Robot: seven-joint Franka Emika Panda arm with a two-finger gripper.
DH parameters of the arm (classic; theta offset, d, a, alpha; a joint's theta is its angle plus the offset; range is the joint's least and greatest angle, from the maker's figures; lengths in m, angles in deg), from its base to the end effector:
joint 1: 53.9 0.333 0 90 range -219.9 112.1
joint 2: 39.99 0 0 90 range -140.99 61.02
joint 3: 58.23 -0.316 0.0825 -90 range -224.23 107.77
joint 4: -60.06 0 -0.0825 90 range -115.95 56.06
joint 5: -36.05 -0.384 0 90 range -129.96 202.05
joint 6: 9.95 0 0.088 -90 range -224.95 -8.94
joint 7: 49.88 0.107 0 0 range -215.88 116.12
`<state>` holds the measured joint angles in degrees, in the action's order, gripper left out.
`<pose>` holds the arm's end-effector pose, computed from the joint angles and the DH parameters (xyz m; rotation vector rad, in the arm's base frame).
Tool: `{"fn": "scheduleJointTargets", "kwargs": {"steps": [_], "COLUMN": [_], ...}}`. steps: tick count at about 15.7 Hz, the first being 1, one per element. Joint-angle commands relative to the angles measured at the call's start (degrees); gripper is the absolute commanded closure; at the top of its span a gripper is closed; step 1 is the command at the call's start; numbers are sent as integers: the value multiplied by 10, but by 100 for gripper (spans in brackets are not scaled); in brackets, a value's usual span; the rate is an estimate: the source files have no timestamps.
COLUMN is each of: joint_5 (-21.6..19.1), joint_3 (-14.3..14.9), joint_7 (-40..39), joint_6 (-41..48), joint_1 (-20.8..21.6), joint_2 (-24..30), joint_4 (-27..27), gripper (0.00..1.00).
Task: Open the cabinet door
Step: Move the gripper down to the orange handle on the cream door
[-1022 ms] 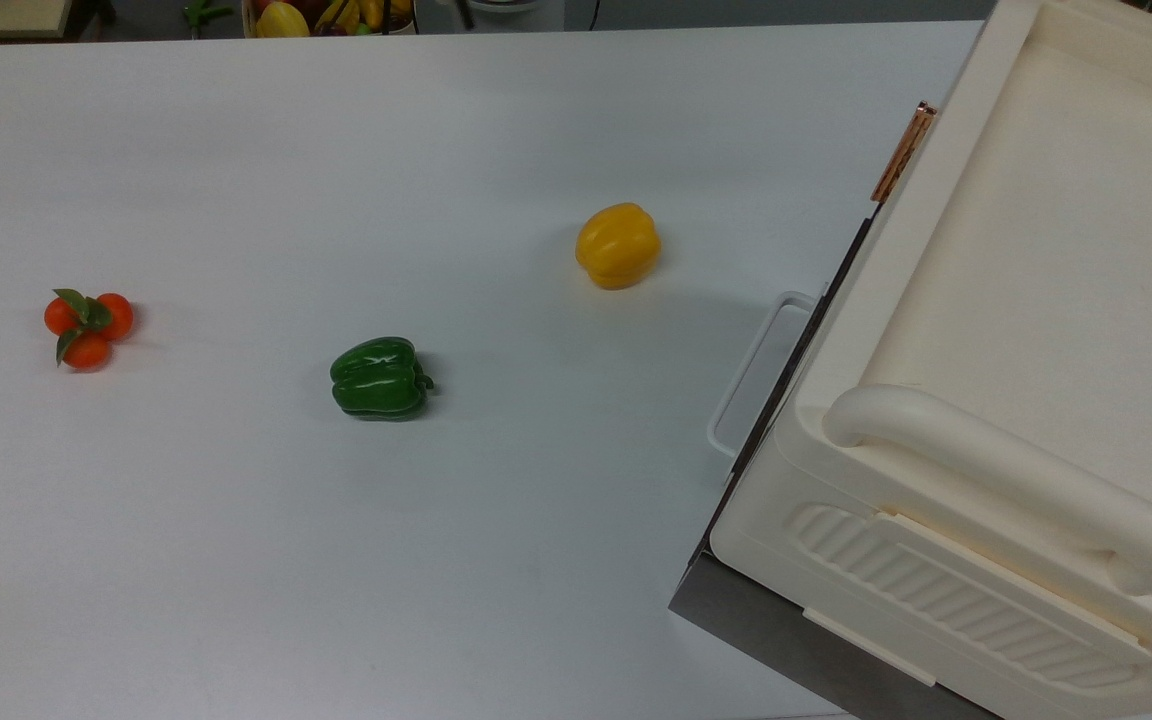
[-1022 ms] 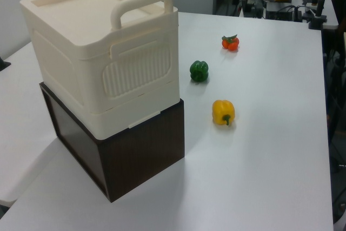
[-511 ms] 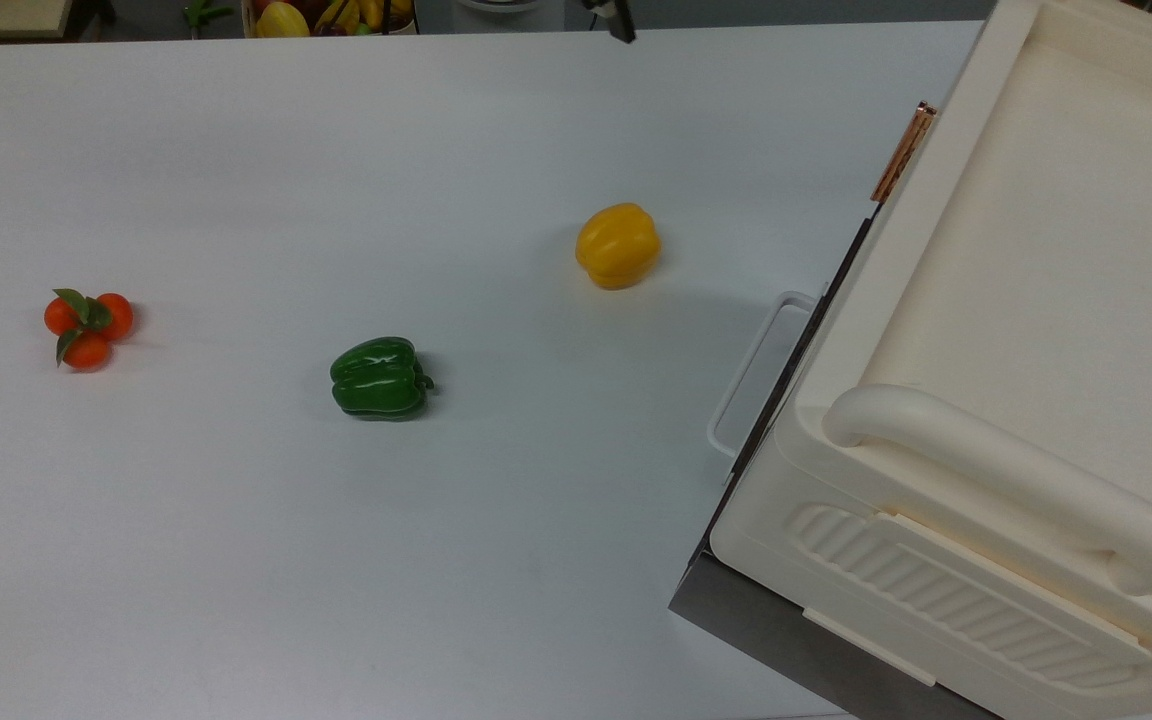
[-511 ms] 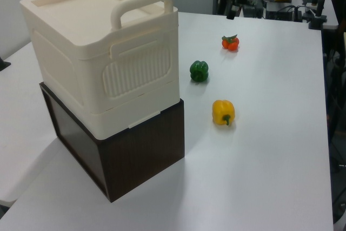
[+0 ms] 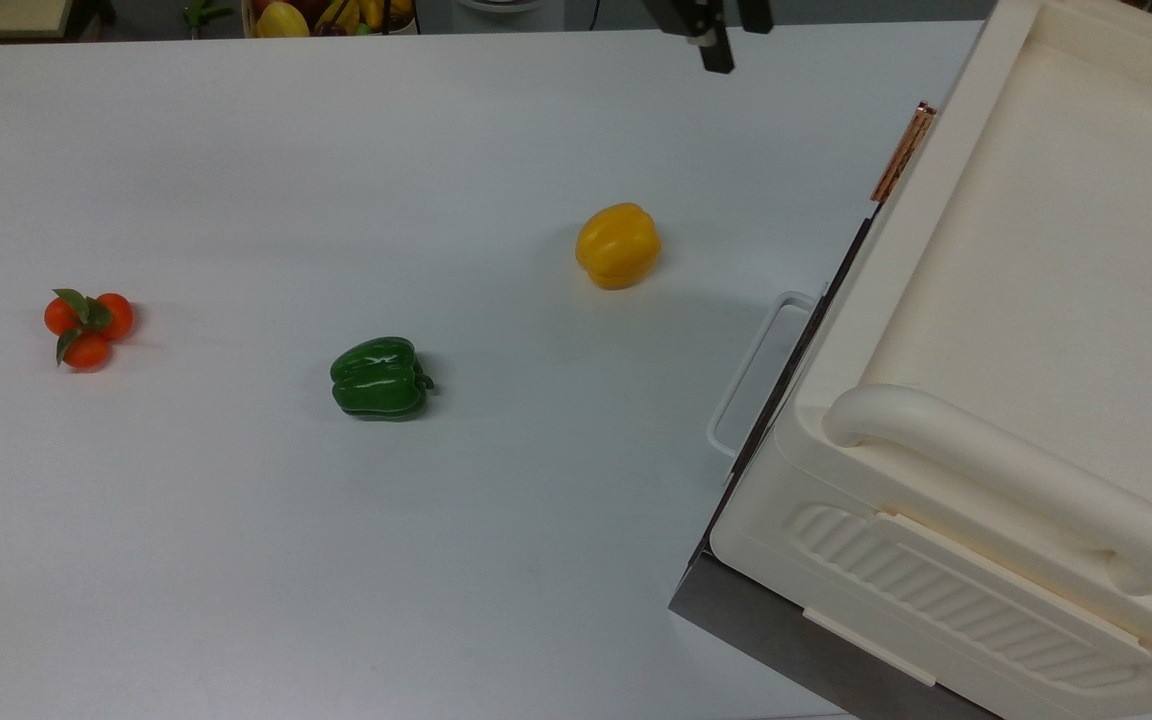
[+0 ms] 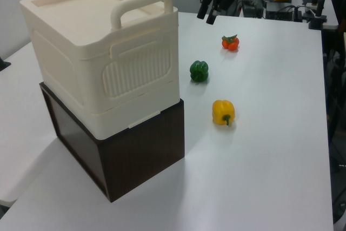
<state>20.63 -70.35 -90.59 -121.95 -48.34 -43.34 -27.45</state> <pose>0.5736 0.1969 0.6557 -2.5540 -1.3329 -0.6097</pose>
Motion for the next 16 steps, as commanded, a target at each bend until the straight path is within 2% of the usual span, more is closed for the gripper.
{"fn": "scheduleJointTargets", "kwargs": {"steps": [1, 5, 8, 16], "joint_5": [-9, -8, -7, -4], "joint_3": [-24, -48, -55, -74], "joint_7": [-40, -40, -45, -44], "joint_6": [-38, -88, -113, -163], "joint_1": [2, 1, 2, 2], "joint_2": [-6, -19, -29, -43], "joint_4": [3, 3, 2, -4], "gripper": [62, 69, 73, 73]}}
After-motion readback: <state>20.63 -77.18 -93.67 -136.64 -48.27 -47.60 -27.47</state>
